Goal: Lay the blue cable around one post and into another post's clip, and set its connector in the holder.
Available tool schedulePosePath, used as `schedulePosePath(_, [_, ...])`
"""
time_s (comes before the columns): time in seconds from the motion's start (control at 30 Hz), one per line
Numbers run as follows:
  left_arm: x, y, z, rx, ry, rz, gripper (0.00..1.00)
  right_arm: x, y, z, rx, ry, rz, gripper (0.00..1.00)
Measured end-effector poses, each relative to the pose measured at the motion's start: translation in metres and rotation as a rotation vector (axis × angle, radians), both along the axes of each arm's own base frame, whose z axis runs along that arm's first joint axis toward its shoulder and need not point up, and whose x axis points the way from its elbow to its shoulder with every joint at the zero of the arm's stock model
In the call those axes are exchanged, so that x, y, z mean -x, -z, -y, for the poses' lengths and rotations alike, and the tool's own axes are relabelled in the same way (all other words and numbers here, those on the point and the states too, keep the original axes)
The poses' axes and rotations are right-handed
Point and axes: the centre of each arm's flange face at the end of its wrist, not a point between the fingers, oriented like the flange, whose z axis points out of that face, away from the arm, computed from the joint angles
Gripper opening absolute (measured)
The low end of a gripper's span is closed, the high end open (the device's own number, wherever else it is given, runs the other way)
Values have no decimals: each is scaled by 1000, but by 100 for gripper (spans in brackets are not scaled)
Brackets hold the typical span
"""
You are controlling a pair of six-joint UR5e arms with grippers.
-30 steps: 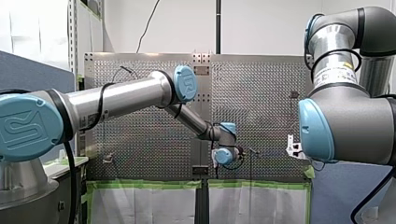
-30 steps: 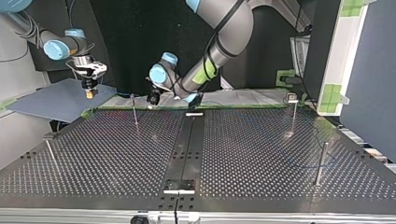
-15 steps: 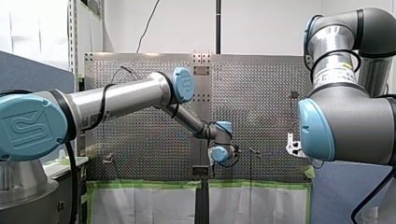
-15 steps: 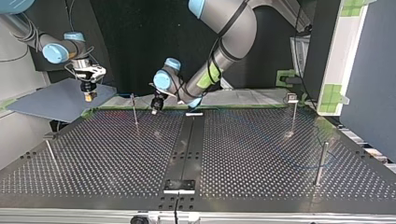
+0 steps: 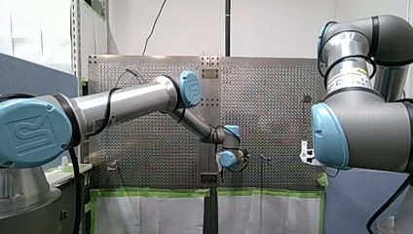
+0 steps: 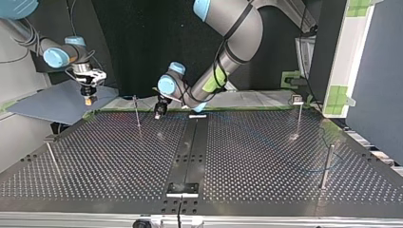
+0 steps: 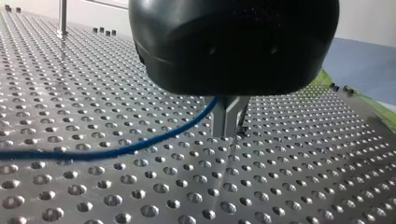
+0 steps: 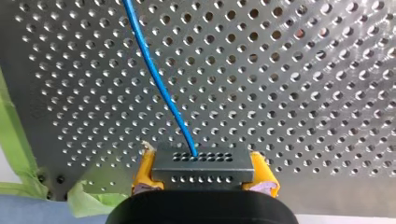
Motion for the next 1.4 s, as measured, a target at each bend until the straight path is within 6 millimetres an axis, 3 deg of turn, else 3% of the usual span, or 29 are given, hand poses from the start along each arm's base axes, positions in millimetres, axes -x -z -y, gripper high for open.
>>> schedulePosePath(0.73, [-13, -2, -13, -19, 4, -30, 0, 16, -20, 32, 107, 87, -27, 0])
schedulePosePath(1.13, [-13, 0, -15, -30, 16, -46, 0, 16, -19, 31, 101, 103, -30, 0])
schedulePosePath(1.27, [-8, 3, -17, -59, 21, -62, 16, 13, -18, 30, 95, 89, -29, 0])
schedulePosePath(1.33, [-5, 5, -17, -79, 21, -64, 16, 11, -18, 29, 91, 83, -28, 0])
schedulePosePath(1.37, [-3, 7, -18, -92, 19, -64, 38, 11, -18, 29, 89, 81, -28, 0])
schedulePosePath(1.4, [-2, 8, -18, -102, 18, -63, 50, 10, -18, 29, 87, 79, -27, 0])
